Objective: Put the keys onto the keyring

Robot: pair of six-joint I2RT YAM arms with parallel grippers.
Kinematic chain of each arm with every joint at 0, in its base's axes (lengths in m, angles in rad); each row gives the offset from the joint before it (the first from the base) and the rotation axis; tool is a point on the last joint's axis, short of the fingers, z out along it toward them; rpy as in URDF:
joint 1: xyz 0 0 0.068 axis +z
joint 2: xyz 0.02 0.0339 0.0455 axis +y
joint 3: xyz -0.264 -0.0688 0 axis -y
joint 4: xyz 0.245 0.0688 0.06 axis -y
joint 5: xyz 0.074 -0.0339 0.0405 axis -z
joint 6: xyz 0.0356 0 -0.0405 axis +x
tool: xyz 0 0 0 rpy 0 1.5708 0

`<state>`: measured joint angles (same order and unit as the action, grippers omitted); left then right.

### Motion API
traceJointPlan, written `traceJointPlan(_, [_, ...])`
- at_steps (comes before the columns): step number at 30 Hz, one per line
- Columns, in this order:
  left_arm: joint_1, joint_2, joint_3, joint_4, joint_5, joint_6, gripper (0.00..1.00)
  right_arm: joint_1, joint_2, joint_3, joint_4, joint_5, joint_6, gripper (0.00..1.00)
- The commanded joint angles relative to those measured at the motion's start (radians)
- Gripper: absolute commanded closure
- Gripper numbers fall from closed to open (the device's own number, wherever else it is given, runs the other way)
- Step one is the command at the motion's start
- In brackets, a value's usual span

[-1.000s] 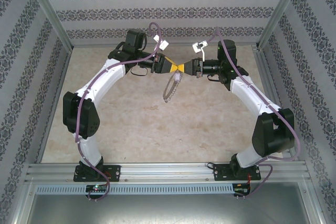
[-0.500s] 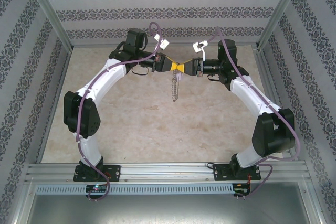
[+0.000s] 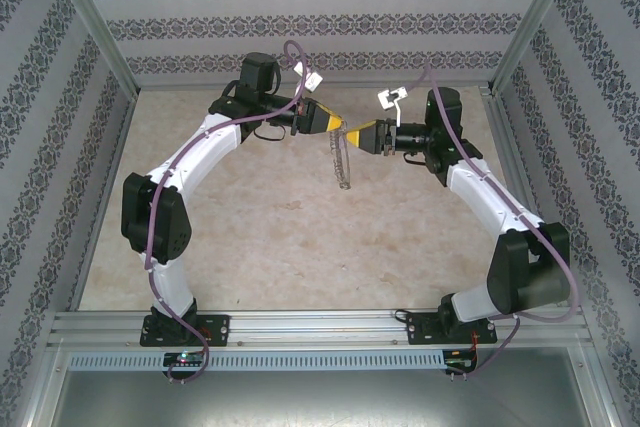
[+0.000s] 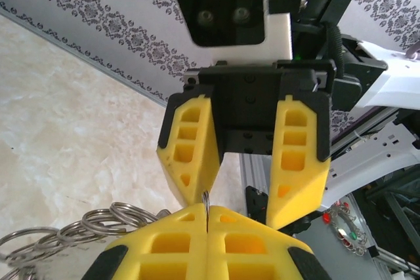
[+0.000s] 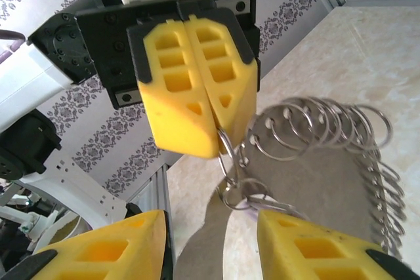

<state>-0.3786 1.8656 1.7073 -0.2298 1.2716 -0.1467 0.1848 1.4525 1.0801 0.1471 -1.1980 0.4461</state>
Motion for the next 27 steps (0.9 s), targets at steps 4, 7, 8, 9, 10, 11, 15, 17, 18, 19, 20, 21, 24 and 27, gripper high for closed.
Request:
traceJointPlan(4, [-0.002, -0.044, -0.005, 0.08, 0.074, -0.023, 1.0, -0.011, -0.012, -0.023, 0.054, -0.021, -0.009, 0.56])
traceJointPlan(7, [-0.002, -0.052, -0.006, 0.075, 0.081, -0.019, 1.0, -0.024, -0.009, -0.021, 0.052, -0.027, -0.011, 0.56])
traceJointPlan(8, [-0.002, -0.054, -0.006, 0.075, 0.083, -0.017, 1.0, -0.027, -0.009, -0.021, 0.055, -0.028, -0.01, 0.56])
traceJointPlan(9, [-0.002, -0.055, -0.008, 0.073, 0.084, -0.017, 1.0, -0.03, -0.01, -0.021, 0.056, -0.027, -0.009, 0.56])
traceJointPlan(10, [-0.002, -0.057, -0.008, 0.072, 0.085, -0.015, 1.0, -0.034, -0.009, -0.02, 0.055, -0.028, -0.011, 0.56])
traceJointPlan(11, [-0.002, -0.059, -0.008, 0.071, 0.084, -0.014, 1.0, -0.038, -0.011, -0.023, 0.056, -0.026, -0.01, 0.55])
traceJointPlan(15, [-0.003, -0.061, -0.006, 0.069, 0.09, -0.013, 1.0, -0.043, -0.008, -0.021, 0.057, -0.023, -0.008, 0.5])
traceJointPlan(17, [-0.003, -0.062, -0.006, 0.072, 0.091, -0.014, 1.0, -0.034, -0.003, -0.019, 0.056, -0.024, -0.009, 0.48])
traceJointPlan(18, [-0.002, -0.061, -0.005, 0.075, 0.093, -0.014, 1.0, -0.027, -0.002, -0.017, 0.056, -0.024, -0.011, 0.47])
traceJointPlan(19, [-0.003, -0.06, -0.004, 0.075, 0.095, -0.016, 1.0, -0.022, 0.001, -0.017, 0.055, -0.023, -0.013, 0.46])
traceJointPlan(20, [-0.002, -0.06, -0.003, 0.076, 0.095, -0.017, 1.0, -0.012, 0.005, -0.016, 0.053, -0.02, -0.015, 0.46])
traceJointPlan(21, [-0.003, -0.06, -0.003, 0.079, 0.096, -0.02, 1.0, -0.004, 0.009, -0.015, 0.05, -0.017, -0.019, 0.46])
traceJointPlan(24, [-0.002, -0.062, -0.002, 0.083, 0.099, -0.025, 1.0, 0.013, 0.023, -0.011, 0.049, -0.011, -0.025, 0.45])
traceJointPlan(27, [-0.002, -0.063, -0.003, 0.083, 0.095, -0.026, 1.0, 0.024, 0.032, -0.009, 0.05, -0.011, -0.025, 0.46])
